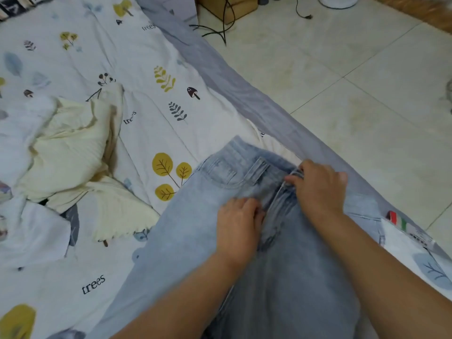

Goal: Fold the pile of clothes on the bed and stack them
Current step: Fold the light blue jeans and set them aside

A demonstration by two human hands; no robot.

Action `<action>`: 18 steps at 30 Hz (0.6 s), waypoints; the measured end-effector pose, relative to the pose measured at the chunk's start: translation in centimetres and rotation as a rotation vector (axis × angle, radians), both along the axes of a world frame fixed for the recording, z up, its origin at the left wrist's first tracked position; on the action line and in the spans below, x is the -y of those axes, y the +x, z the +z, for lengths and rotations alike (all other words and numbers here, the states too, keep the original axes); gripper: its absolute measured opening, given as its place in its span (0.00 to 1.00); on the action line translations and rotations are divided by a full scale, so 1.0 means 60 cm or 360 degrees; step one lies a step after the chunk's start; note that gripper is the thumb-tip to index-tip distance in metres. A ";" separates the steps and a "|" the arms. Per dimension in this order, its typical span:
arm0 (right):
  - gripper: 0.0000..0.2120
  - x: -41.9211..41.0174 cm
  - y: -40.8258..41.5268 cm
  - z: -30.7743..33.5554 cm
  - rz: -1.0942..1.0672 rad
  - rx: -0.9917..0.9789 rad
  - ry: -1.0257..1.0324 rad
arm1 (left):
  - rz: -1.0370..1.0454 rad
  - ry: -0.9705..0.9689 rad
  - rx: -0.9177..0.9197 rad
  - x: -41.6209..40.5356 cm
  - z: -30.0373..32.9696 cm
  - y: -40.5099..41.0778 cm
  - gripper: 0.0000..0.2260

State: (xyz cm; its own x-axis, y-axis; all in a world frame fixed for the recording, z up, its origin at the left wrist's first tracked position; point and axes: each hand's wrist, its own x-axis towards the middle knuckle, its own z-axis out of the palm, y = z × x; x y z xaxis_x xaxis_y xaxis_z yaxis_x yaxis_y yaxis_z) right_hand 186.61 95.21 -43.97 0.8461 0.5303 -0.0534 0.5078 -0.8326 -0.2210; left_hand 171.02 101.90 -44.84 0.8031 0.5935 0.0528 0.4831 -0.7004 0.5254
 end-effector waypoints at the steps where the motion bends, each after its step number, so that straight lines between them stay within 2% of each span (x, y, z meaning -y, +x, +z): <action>1: 0.13 -0.001 0.004 -0.001 -0.0095 -0.0014 -0.0057 | 0.0016 0.0061 -0.0043 -0.004 0.001 -0.006 0.09; 4: 0.22 -0.003 -0.015 -0.006 -0.0195 -0.0083 -0.0124 | 0.0021 0.0213 -0.0211 -0.018 -0.004 -0.046 0.19; 5: 0.26 -0.005 -0.032 -0.008 -0.0076 -0.0018 -0.0032 | 0.0038 0.0297 -0.0293 -0.020 -0.009 -0.063 0.20; 7: 0.30 -0.007 -0.079 -0.020 0.0402 0.0056 0.0112 | 0.0059 0.0360 -0.0539 -0.024 -0.021 -0.100 0.24; 9: 0.32 -0.002 -0.118 -0.039 0.0878 -0.0072 -0.0139 | -0.0001 0.0263 -0.0824 -0.031 -0.040 -0.136 0.27; 10: 0.31 0.004 -0.128 -0.051 0.0971 -0.0144 -0.0335 | -0.0065 0.0209 -0.0931 -0.037 -0.053 -0.151 0.28; 12: 0.30 0.013 -0.131 -0.064 0.0929 -0.0170 -0.0565 | -0.0179 0.0091 -0.1027 -0.050 -0.075 -0.167 0.28; 15: 0.29 0.004 -0.140 -0.052 0.0809 -0.0115 -0.0659 | -0.0209 -0.0033 -0.1018 -0.061 -0.059 -0.162 0.30; 18: 0.23 -0.017 -0.166 -0.018 0.0605 -0.0176 -0.0715 | -0.0121 -0.0033 -0.0822 -0.060 -0.017 -0.172 0.20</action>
